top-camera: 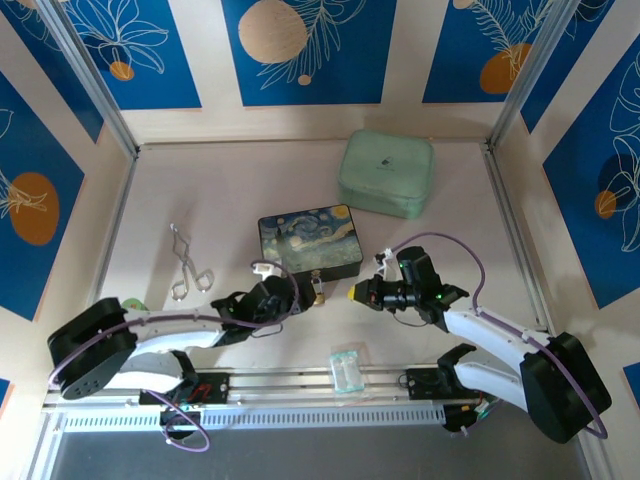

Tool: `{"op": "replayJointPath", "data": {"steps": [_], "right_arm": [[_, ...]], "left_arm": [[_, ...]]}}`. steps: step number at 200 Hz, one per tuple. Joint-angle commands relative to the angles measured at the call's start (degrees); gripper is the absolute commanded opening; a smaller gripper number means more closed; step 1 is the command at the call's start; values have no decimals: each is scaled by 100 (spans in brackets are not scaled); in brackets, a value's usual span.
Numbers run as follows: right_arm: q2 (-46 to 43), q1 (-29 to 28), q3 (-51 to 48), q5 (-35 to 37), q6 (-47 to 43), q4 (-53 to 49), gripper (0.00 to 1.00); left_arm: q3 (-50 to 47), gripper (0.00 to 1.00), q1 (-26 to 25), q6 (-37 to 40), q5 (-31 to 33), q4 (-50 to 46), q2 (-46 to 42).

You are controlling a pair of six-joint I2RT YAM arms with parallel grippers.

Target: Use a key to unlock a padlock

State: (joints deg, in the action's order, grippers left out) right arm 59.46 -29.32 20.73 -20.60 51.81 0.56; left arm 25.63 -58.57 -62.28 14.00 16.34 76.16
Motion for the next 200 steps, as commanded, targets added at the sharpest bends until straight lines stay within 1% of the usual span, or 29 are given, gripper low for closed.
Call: {"op": "replayJointPath", "data": {"steps": [1, 19, 29, 34, 41, 54, 73, 87, 104, 116, 123, 144, 158, 179, 190, 200], "right_arm": [[-78, 32, 11, 99, -137, -362, 0], [-136, 54, -7, 118, -160, -415, 0], [-137, 58, -29, 117, -169, -408, 0], [-128, 69, -42, 118, -169, -413, 0], [-119, 75, -64, 115, -182, -411, 0], [-116, 115, -89, 108, -187, -431, 0], [-102, 215, -113, 74, -152, -523, 0], [-93, 318, -152, 26, -142, -539, 0], [-93, 391, -215, -22, -118, -455, 0], [-71, 401, -251, -56, -84, -378, 0], [-35, 401, -254, -75, -73, -345, 0], [75, 390, -286, -140, -50, -185, 0], [133, 392, -294, -130, -24, -106, 0], [201, 374, -315, -86, 19, 6, 0], [253, 361, -324, -77, 35, 49, 0], [305, 357, -316, -76, 35, 71, 0]], "left_arm": [[385, 60, -117, 283, 3, 229, 303], [513, 60, -179, 315, 59, 291, 610], [434, 59, -174, 271, 54, 676, 771], [382, 56, -175, 316, 67, 902, 827], [368, 56, -173, 337, 92, 1026, 915], [507, 54, -167, 373, 74, 880, 1043], [813, 54, -184, 361, -11, 376, 1238], [836, 54, -207, 237, -1, 453, 1375], [744, 48, -207, 126, -28, 765, 1501], [757, 41, -216, 116, -63, 792, 1567], [804, 39, -214, 120, -89, 744, 1594], [925, 39, -218, 146, -104, 526, 1724], [976, 42, -224, 179, -83, 444, 1796], [1152, 45, -263, 225, 157, 79, 1939], [1165, 46, -295, 218, 241, 160, 2043], [1154, 46, -304, 166, 206, 435, 2180]]}}
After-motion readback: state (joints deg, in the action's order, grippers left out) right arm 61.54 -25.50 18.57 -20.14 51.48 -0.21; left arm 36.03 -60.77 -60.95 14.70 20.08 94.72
